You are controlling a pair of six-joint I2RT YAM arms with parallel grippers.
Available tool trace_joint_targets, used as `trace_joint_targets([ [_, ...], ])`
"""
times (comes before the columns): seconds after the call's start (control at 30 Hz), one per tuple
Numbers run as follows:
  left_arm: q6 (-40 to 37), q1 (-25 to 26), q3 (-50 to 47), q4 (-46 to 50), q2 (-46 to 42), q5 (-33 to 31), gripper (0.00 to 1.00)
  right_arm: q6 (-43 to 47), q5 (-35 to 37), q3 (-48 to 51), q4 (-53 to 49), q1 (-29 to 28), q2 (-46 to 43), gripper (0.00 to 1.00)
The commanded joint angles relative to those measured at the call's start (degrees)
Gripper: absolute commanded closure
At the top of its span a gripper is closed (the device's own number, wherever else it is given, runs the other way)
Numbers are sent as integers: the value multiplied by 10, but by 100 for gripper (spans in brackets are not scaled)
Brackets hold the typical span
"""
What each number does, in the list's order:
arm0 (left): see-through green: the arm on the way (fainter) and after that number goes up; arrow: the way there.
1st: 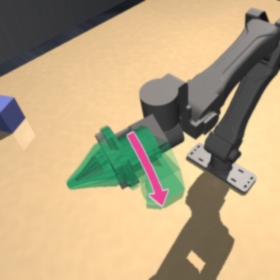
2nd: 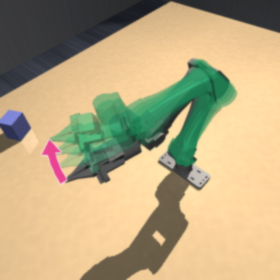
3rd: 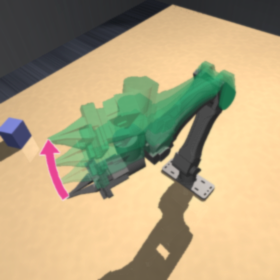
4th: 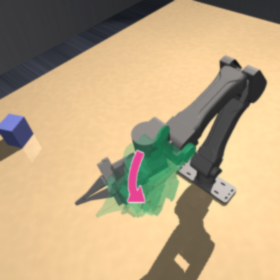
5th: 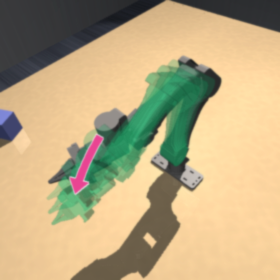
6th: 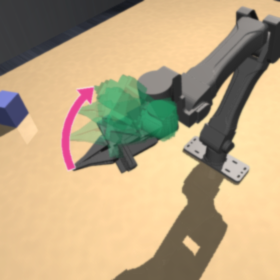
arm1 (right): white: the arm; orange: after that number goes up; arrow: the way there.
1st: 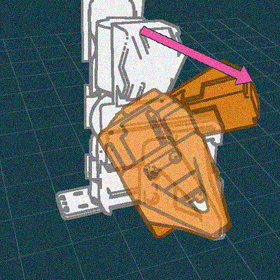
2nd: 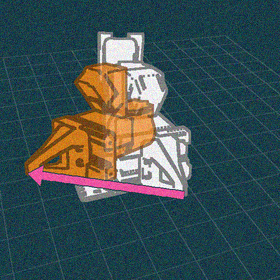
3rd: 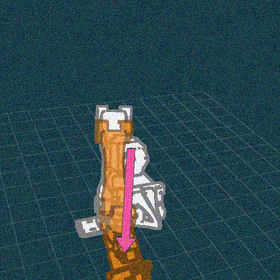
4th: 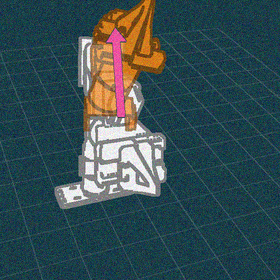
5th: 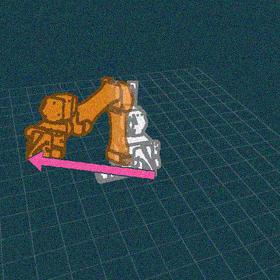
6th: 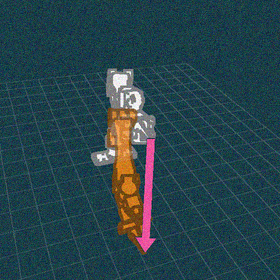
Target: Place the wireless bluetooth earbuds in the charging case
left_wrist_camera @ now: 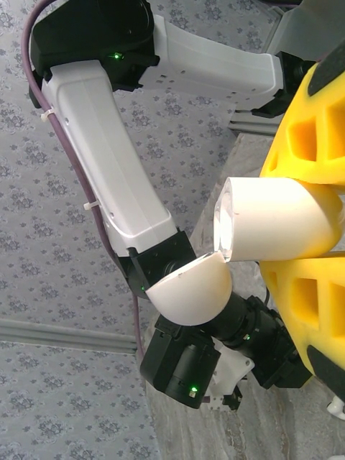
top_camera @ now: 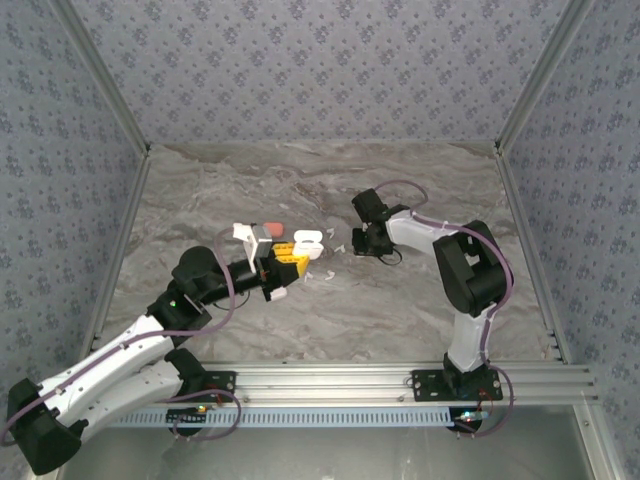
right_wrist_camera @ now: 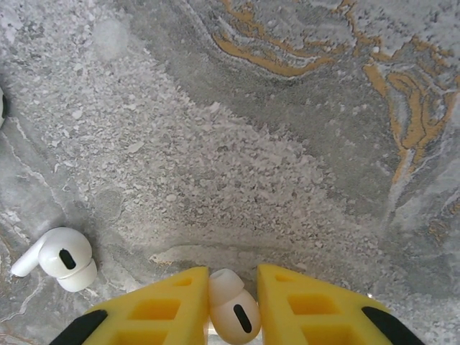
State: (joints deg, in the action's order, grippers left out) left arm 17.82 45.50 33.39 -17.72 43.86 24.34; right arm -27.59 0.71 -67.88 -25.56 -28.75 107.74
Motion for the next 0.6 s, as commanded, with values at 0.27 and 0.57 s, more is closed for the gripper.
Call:
trace_joint_targets([
  [0.27, 5, 3, -5, -9, -7, -12, 100, 42, 48, 67, 7, -8, -144, 78],
  [0.57, 24, 3, -8, -51, 37, -3, 100, 150, 38, 152, 37, -10, -396, 78],
])
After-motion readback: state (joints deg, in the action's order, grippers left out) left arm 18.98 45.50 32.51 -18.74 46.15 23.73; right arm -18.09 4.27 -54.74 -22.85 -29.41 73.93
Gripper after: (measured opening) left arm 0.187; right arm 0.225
